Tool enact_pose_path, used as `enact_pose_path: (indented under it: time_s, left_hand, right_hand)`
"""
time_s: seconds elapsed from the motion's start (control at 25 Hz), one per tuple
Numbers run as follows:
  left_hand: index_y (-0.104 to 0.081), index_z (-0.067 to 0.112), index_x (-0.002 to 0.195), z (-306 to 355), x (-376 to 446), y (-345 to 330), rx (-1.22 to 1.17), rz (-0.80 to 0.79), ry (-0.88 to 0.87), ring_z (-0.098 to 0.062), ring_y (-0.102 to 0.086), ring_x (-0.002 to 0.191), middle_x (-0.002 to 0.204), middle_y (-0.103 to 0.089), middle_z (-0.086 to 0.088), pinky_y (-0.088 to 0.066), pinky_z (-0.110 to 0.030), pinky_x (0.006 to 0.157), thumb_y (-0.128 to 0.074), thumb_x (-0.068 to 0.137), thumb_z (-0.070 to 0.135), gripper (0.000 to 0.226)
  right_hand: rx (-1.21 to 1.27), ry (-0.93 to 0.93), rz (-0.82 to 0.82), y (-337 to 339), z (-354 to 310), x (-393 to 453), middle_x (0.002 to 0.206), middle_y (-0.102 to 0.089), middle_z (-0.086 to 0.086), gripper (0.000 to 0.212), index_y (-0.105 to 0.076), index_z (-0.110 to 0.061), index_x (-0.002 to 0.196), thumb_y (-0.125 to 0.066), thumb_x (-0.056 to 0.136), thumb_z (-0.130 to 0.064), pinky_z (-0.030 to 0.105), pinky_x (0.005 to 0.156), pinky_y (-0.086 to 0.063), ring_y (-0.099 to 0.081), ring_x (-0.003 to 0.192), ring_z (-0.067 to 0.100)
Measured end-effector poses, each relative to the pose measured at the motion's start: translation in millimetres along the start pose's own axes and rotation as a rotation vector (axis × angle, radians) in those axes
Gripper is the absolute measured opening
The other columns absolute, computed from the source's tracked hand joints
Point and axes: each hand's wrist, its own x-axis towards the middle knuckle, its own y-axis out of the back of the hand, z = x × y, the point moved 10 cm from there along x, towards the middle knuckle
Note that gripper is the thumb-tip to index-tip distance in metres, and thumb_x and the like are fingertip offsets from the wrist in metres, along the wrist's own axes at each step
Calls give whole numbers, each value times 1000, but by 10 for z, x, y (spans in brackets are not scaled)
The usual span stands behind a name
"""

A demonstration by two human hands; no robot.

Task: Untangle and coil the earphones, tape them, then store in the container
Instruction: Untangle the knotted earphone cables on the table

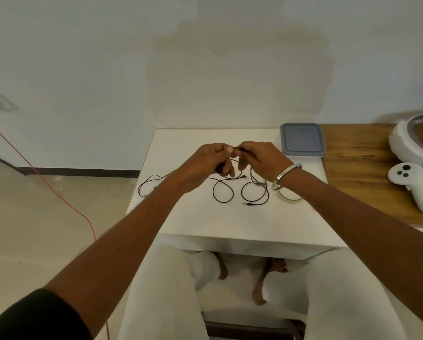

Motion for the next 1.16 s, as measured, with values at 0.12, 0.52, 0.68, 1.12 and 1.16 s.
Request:
enact_pose_path:
  time_s: [0.12, 0.52, 0.68, 1.12, 1.16]
  left_hand:
    - [-61, 8, 111, -108, -134, -139, -186, -123, 115, -20, -62, 68, 56, -45, 1, -53, -27, 77, -38, 105, 17, 26]
    - [-62, 4, 109, -77, -340, -582, -449, -316, 177, -13, -60, 64, 78, -67, -3, -54, -29, 70, -36, 103, 16, 30]
    - [-70, 6, 101, 52, -350, -547, -519, -303, 117, -26, -71, 88, 98, -73, -14, -58, -34, 83, -34, 103, 15, 37]
    - [-46, 17, 141, 352, -198, -188, -465, -139, -106, -34, -52, 129, 138, -56, -18, -33, -54, 113, -28, 106, 28, 41]
    - [-45, 20, 142, 347, -188, -155, -430, -122, -105, -33, -52, 129, 137, -56, -16, -32, -55, 114, -28, 106, 30, 41]
  right_hand:
    - [6, 34, 33, 71, -30, -40, 73, -68, -2, 24, -64, -11, 98, -40, 99, -15, 17, 67, -43, -60, 67, 2]
    - [351, -162, -85, -189, 131, -37, 58, -61, -14, 32, -68, -21, 79, -42, 95, -11, 19, 58, -47, -57, 56, 3]
    - [218, -133, -128, -239, 117, -46, 51, -56, -18, 34, -65, -37, 71, -44, 92, -20, 21, 56, -37, -49, 49, 0]
    - [78, -71, -260, -570, -30, -265, 78, -70, 1, 32, -63, -14, 97, -35, 101, -27, 25, 77, -48, -66, 76, 14]
    - [79, -77, -276, -596, -28, -282, 75, -70, -1, 32, -63, -15, 96, -36, 101, -29, 25, 76, -48, -66, 75, 15]
